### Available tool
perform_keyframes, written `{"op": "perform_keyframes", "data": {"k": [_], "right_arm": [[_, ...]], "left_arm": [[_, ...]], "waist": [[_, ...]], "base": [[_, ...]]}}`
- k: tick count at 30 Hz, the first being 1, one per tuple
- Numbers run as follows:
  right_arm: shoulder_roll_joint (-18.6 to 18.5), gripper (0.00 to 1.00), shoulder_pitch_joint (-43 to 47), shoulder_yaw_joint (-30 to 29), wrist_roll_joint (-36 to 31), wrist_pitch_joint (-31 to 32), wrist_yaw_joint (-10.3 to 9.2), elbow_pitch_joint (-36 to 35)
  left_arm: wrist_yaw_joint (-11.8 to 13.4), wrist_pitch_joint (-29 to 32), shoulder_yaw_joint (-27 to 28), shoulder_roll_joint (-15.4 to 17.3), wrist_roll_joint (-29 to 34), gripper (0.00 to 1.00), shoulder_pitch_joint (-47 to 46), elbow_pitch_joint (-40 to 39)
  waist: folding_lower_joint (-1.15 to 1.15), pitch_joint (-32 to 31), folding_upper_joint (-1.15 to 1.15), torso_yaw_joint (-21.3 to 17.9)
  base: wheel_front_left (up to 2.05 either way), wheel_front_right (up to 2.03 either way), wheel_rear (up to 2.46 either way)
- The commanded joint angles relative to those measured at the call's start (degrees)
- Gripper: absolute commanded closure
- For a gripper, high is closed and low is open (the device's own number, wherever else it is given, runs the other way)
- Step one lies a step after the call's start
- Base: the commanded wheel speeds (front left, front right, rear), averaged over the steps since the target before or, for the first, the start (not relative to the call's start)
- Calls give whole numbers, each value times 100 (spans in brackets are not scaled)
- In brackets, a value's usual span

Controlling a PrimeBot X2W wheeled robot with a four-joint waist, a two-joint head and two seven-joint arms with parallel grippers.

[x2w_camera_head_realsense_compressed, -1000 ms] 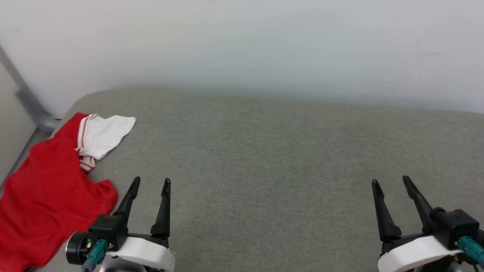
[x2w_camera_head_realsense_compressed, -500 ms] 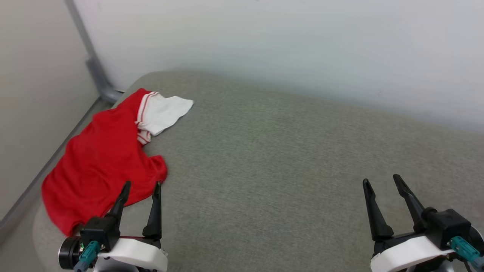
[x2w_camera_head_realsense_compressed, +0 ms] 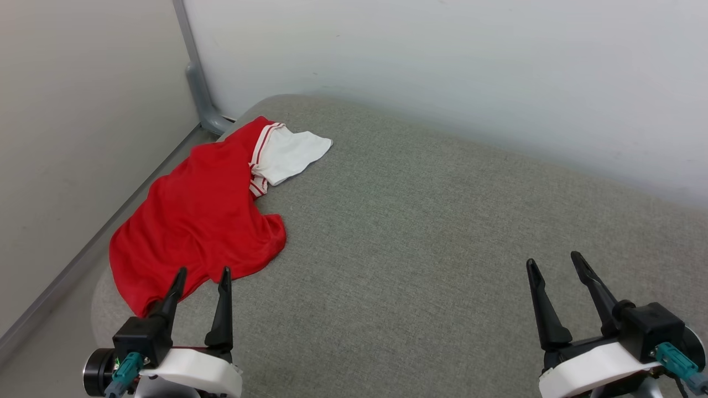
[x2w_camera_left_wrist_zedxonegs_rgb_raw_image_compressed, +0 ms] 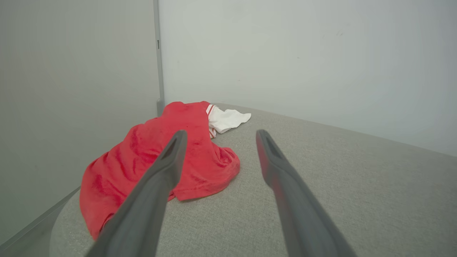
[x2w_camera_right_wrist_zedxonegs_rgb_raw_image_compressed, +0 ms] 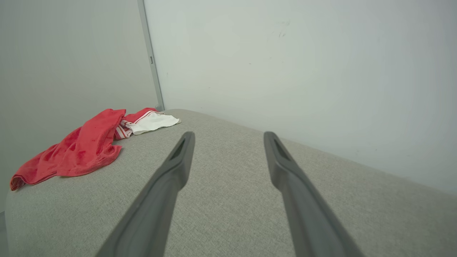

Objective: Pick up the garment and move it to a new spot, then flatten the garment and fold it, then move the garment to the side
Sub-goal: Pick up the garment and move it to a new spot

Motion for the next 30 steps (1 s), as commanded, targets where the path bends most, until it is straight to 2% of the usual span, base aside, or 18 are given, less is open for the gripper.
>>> {"op": "perform_keyframes", "data": {"k": [1, 7, 11, 16, 21, 30], "right_arm": [[7, 0, -49, 0, -19, -16, -3, 5], [7, 0, -151, 47, -66, 41, -4, -81], [5, 0, -303, 50, -280, 144, -4, -231], [-8, 0, -513, 18, -405, 271, -4, -409], [-117, 0, -755, 28, -437, 347, -4, -577], [-268, 0, -1210, 17, -369, 281, -4, -694]], "left_arm": [[-8, -15, 7, -11, 5, 0, -79, 17], [-11, -15, 100, 30, -57, 0, -317, 108], [-12, -15, 168, 34, -198, 0, -680, 290], [-14, 186, 242, 247, -425, 0, -1455, 892], [-14, 926, 324, 674, -808, 0, -2286, 1391], [-9, 3006, 449, 1878, -1636, 0, -3272, 2195]], "waist": [[0, 2, 0, 8], [0, 187, 0, -109], [0, 530, 0, -312], [0, 1054, 0, -596], [0, 1631, 0, -892], [0, 2510, 0, -1302]], "base": [[0, 0, 0], [0, 0, 0], [0, 0, 0], [0, 0, 0], [0, 0, 0], [0, 0, 0]]}}
